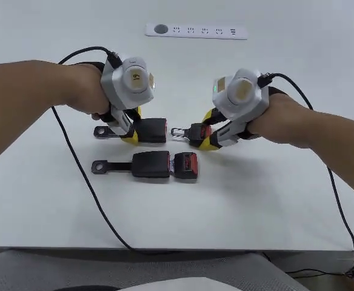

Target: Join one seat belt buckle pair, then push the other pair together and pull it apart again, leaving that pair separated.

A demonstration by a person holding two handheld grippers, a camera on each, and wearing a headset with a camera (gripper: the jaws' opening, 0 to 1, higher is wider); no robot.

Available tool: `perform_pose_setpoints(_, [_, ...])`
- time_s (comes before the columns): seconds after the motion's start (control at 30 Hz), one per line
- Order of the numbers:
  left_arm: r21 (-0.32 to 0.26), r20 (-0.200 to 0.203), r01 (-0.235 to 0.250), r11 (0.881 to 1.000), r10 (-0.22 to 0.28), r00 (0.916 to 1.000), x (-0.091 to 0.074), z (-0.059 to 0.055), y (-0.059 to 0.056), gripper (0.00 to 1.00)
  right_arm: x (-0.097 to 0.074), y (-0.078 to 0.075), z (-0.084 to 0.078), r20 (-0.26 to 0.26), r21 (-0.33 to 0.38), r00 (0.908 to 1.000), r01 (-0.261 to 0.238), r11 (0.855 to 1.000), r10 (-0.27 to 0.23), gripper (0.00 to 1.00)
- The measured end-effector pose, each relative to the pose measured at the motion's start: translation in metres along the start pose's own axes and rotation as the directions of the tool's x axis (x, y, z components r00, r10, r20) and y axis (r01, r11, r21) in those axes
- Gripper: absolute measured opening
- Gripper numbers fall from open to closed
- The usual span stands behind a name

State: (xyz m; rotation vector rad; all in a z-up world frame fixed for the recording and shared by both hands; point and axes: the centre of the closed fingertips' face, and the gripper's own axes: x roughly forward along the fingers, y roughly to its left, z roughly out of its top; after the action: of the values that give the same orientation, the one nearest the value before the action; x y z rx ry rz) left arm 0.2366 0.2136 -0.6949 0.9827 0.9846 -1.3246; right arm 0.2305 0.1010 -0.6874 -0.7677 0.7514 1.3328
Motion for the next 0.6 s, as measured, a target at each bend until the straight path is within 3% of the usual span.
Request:
perform_pose_setpoints(0.27, [0.012,-0.001,-0.002,1.000,0.002,1.0000,0.000,0.002,-0.003,0.31,0.003,-0.001,0.004,0.007,-0.023,1.0000,0.007,1.000,-0.007,0.31])
perform_pose_setpoints(0.6, [0.019,-0.006,-0.005,1.000,0.005,1.0000,0.000,0.004,-0.006,0.30,0.011,0.001,0.014,0.032,-0.034,0.9992,-0.024,0.999,0.025,0.30])
